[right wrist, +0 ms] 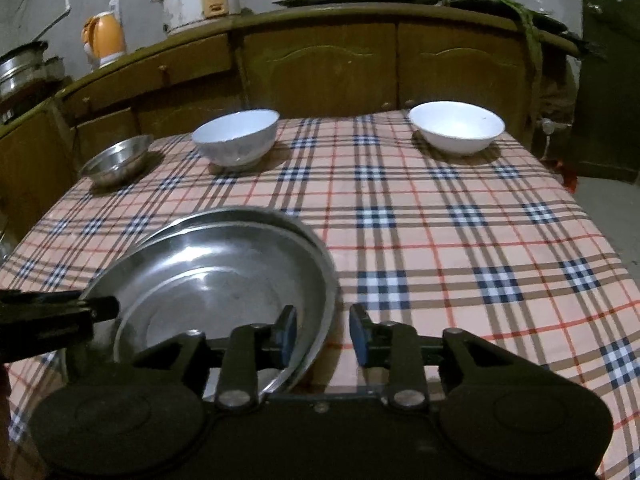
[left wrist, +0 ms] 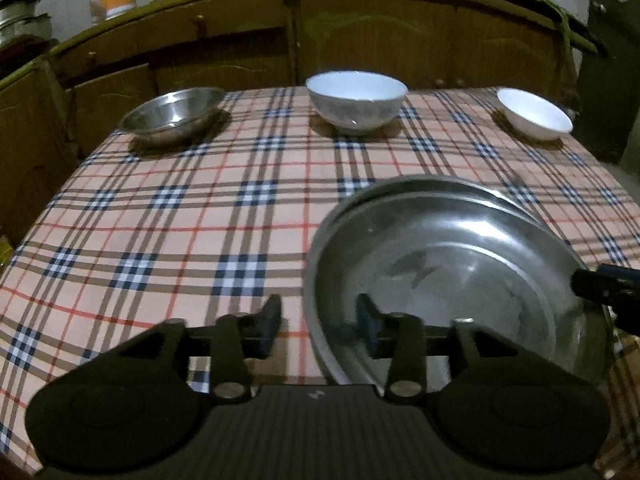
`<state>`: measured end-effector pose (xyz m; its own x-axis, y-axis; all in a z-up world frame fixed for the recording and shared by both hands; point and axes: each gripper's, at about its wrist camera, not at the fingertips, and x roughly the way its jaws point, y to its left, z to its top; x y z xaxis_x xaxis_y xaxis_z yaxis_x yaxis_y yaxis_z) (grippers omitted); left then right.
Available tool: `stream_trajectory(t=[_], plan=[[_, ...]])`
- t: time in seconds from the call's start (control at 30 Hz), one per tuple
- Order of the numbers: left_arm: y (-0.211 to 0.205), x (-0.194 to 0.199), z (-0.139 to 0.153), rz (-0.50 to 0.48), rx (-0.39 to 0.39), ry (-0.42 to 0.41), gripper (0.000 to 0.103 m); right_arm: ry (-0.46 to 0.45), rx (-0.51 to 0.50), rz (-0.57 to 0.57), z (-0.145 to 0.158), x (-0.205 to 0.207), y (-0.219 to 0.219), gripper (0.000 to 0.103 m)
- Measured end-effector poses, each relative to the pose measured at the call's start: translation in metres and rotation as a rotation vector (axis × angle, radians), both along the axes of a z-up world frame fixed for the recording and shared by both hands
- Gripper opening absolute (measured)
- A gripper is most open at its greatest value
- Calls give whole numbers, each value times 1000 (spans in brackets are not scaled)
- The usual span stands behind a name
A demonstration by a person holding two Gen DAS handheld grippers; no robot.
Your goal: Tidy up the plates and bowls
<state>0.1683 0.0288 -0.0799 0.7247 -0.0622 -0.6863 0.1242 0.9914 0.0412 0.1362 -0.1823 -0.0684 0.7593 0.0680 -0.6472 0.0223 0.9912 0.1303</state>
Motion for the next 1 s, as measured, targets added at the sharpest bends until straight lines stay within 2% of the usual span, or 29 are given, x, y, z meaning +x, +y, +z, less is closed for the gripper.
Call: stream_trajectory(t=[0.07,0.2,0.3,0.47,0.57,0.67,0.87,1.0], plan=[[3,1,1,12,-14,-1,57,0,10,-15,0,0,-6,39],[8,-8,4,5,-32,-17,65,-15,46,3,6,-10,-16,43],[10,-20,6,-23,-33,-35,65,-53,89,100,19,-26,-19,43],[11,-23,9,-33,-44,-43,66,-103,101,314,34,-55,5,43],[8,-23,8,-40,-40,-40,66,-93,75,418,32,-64,25,43],[10,-24,7,-37,-38,-36,66,-82,4,467,27,-68,43,43],[14,-23,7,-20,-40,-33,67,-64,-38,511,19,-69,52,43],[13,-24,7,-22,-41,-32,67,-63,-110,475,10,-65,56,43]])
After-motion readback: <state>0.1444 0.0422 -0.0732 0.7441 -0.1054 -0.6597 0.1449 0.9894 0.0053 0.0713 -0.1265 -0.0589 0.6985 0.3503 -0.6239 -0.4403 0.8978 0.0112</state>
